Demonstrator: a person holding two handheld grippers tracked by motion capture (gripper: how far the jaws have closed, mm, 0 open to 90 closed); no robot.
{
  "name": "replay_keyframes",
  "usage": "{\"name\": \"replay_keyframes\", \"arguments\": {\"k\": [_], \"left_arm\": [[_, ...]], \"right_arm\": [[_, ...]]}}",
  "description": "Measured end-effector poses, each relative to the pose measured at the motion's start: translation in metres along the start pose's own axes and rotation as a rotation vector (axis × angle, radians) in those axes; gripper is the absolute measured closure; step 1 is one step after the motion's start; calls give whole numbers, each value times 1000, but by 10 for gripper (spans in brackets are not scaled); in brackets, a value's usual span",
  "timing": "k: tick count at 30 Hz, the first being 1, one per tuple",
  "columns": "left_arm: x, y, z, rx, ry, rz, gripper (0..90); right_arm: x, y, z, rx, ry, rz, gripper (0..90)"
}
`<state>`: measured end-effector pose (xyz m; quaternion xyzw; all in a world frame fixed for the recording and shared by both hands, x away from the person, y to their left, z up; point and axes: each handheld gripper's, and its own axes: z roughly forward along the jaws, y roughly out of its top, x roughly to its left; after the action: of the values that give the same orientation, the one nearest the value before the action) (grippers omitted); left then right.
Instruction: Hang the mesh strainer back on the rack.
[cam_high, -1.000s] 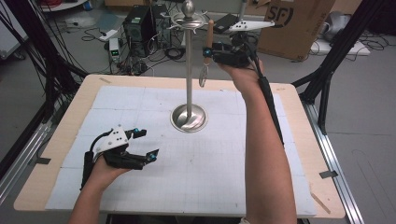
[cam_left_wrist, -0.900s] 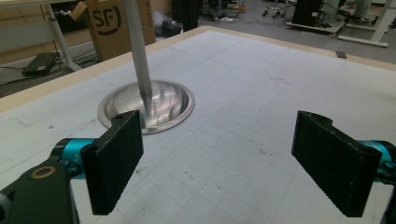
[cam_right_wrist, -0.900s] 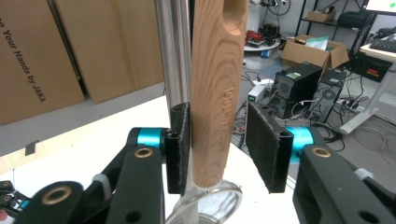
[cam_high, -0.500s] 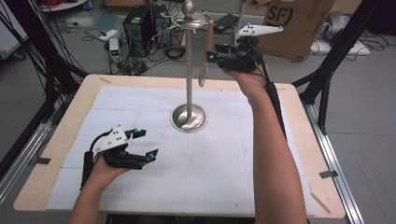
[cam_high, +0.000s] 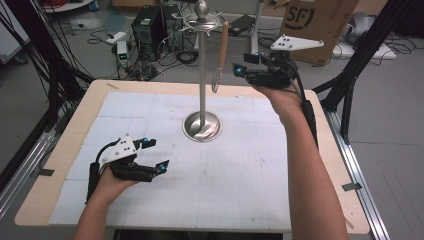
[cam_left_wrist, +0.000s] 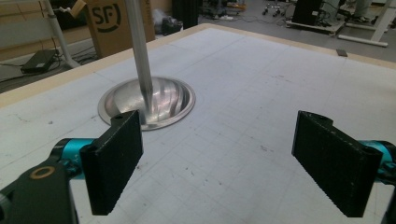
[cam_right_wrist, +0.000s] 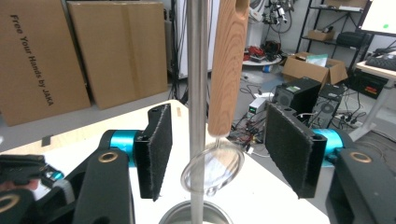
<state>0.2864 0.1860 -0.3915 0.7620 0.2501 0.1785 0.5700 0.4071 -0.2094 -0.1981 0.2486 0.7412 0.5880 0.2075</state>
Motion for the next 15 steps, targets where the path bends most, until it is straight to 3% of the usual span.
{"name": "replay_keyframes", "arguments": {"k": [15], "left_arm": [[1, -2, -1, -5, 0, 2, 167]], "right_arm": [[11, -35, -29, -33, 9, -18, 342]]}}
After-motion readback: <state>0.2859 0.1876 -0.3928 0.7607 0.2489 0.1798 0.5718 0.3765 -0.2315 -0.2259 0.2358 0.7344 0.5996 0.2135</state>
